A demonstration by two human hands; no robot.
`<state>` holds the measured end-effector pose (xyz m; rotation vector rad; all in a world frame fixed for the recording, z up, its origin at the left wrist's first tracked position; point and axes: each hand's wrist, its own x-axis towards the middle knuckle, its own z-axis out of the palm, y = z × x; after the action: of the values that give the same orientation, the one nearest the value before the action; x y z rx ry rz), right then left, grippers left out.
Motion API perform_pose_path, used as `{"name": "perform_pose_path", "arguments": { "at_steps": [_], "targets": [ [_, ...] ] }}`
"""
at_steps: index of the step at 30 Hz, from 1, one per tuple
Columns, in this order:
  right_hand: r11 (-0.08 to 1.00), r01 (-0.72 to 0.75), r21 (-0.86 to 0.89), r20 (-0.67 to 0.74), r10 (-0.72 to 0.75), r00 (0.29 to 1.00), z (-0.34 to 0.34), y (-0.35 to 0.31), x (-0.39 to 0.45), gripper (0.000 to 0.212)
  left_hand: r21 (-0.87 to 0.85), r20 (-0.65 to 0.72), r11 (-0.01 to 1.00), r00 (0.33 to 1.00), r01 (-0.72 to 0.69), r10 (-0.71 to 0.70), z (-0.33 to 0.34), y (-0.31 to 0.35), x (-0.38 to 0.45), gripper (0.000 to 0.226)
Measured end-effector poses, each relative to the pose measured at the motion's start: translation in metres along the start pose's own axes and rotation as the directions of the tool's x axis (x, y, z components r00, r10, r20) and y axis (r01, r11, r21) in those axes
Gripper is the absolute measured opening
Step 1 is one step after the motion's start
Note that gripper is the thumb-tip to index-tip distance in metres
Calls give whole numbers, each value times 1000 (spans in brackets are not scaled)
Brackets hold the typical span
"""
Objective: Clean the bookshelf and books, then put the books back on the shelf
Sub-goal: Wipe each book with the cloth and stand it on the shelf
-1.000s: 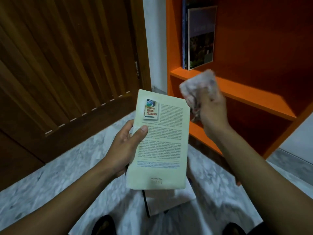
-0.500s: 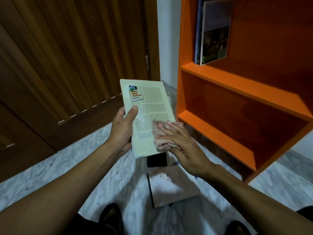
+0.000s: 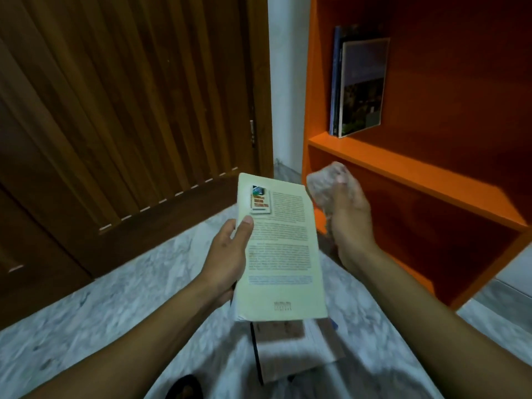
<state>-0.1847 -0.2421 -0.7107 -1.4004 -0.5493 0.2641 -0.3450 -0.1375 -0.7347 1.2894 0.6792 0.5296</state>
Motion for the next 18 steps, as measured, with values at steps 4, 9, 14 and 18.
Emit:
{"name": "perform_pose_path", "arguments": {
  "at_steps": [4,9,14,18],
  "targets": [
    [779,299,-551,279,-165,946,22,16,-7,38,-23,80,998,996,52,-50,17,-5,-5,31],
    [536,592,-602,584,-211,784,31,45,-34,51,-191,-4,975,993,117,-120,15,-12,12,30],
    [562,700,-440,733,-225,642,29,60,-60,50,-369,-122,924,981,97,-152,0,-11,34,44],
    [677,676,-290,792,-227,567,23,60,-70,53,-397,-233,916,960,50,-154,-18,-5,42,45]
  ]
}}
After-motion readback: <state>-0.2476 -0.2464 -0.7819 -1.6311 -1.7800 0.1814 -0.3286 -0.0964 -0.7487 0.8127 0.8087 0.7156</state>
